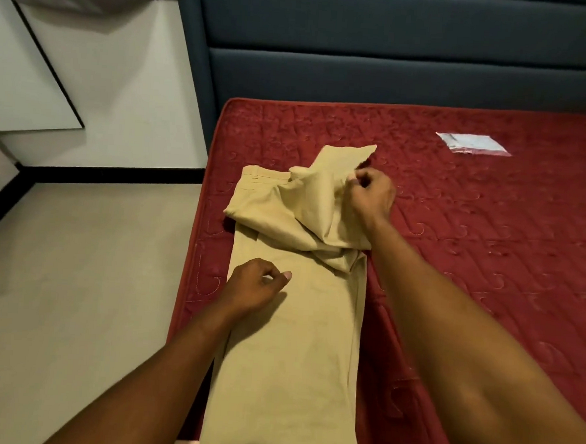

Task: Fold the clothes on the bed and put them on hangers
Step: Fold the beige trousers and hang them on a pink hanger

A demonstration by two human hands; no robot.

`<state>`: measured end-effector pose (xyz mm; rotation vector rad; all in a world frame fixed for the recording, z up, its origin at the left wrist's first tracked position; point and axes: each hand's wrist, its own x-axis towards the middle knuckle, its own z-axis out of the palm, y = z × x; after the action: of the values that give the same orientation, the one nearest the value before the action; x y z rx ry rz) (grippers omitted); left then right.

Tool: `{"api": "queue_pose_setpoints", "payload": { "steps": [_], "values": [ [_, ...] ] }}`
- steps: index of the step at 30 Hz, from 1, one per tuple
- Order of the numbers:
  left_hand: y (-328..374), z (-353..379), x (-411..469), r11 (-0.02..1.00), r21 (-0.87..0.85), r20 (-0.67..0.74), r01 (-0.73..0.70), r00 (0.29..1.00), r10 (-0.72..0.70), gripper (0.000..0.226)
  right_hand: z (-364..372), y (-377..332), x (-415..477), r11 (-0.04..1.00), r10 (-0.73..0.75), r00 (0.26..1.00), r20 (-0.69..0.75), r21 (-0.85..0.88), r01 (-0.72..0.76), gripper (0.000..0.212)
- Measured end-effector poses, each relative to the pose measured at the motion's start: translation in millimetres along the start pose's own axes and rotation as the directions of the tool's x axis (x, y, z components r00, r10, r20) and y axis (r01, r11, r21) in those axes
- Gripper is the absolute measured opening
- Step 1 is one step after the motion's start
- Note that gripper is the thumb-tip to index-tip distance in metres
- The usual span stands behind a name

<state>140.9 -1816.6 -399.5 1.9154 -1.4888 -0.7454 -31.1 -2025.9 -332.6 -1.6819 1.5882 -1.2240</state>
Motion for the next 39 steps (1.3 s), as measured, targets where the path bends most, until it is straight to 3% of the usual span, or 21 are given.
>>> {"api": "queue_pose_setpoints", "payload": {
  "steps": [2, 4, 7, 9, 11, 12, 13, 16, 18, 21, 23, 26, 28, 29, 31, 32, 35, 39],
  "values": [
    [9, -4, -17, 0.994, -0.106, -0.090, -0.031, 0.996, 0.022, 0.025, -11, -18, -26, 0.973, -0.127, 0.981, 0.149, 0.213, 0.094, 0.013],
    [17, -9, -37, 0.949, -0.313, -0.289, -0.040, 0.956, -0.055, 0.020, -33, -35, -69, 0.893, -0.298, 0.903, 0.309, 0.426, 0.149, 0.009],
    [25, -16, -66, 0.758, -0.652, -0.436, -0.027, 0.831, -0.346, 0.025, -76, -30, -132, 0.821, -0.371, 0.665, 0.648, 0.564, -0.092, 0.002],
    [26, -21, -85, 0.686, -0.726, -0.406, 0.043, 0.779, -0.478, 0.030, -86, -12, -162, 0.811, -0.248, 0.553, 0.795, 0.483, -0.330, 0.022],
    [23, -20, -104, 0.765, -0.625, -0.405, 0.154, 0.774, -0.487, 0.034, -79, 3, -188, 0.750, 0.039, 0.480, 0.877, 0.292, -0.594, 0.057],
    [19, -18, -110, 0.790, -0.587, -0.390, 0.179, 0.792, -0.469, 0.036, -71, 9, -198, 0.732, 0.149, 0.496, 0.855, 0.243, -0.637, 0.070],
    [19, -16, -118, 0.803, -0.566, -0.359, 0.190, 0.820, -0.447, 0.037, -61, 14, -209, 0.749, 0.205, 0.572, 0.794, 0.249, -0.614, 0.077],
    [22, -9, -146, 0.845, -0.483, -0.278, 0.228, 0.876, -0.395, 0.038, -51, 5, -252, 0.909, 0.155, 0.835, 0.528, 0.255, -0.330, 0.043],
    [29, -10, -167, 0.861, -0.466, -0.290, 0.204, 0.884, -0.366, 0.040, -57, -10, -275, 0.944, 0.031, 0.895, 0.446, 0.282, -0.173, 0.024],
    [44, -18, -206, 0.859, -0.488, -0.332, 0.156, 0.877, -0.348, 0.038, -93, -35, -311, 0.927, -0.117, 0.870, 0.479, 0.367, -0.077, 0.025],
    [46, -20, -230, 0.877, -0.471, -0.342, 0.100, 0.895, -0.286, 0.039, -116, -34, -338, 0.912, -0.156, 0.824, 0.545, 0.399, -0.091, 0.030],
    [35, -19, -258, 0.979, -0.199, -0.261, 0.042, 0.961, -0.094, 0.047, -143, -22, -372, 0.948, -0.083, 0.706, 0.703, 0.273, -0.162, 0.032],
    [28, -18, -271, 0.997, -0.052, -0.174, 0.049, 0.983, -0.057, 0.047, -157, -21, -384, 0.960, -0.028, 0.620, 0.784, 0.195, -0.203, 0.019],
    [26, -19, -278, 0.998, -0.041, -0.152, 0.046, 0.987, -0.052, 0.044, -161, -23, -386, 0.956, -0.005, 0.607, 0.795, 0.182, -0.230, 0.023],
    [23, -20, -292, 0.995, -0.070, -0.151, 0.065, 0.986, -0.075, 0.030, -159, -24, -386, 0.945, 0.117, 0.683, 0.721, 0.131, -0.300, 0.048],
    [22, -22, -297, 0.992, -0.093, -0.153, 0.084, 0.983, -0.098, 0.024, -155, -23, -384, 0.935, 0.170, 0.725, 0.668, 0.124, -0.333, 0.048],
    [12, -24, -308, 0.988, -0.103, -0.123, 0.117, 0.984, -0.130, 0.013, -150, -25, -376, 0.901, 0.259, 0.761, 0.595, 0.134, -0.412, 0.011],
    [12, -43, -304, 0.988, 0.035, -0.181, 0.148, 0.974, -0.139, 0.011, -152, -47, -339, 0.967, 0.191, 0.841, 0.507, 0.048, -0.249, 0.008]
  ]
}}
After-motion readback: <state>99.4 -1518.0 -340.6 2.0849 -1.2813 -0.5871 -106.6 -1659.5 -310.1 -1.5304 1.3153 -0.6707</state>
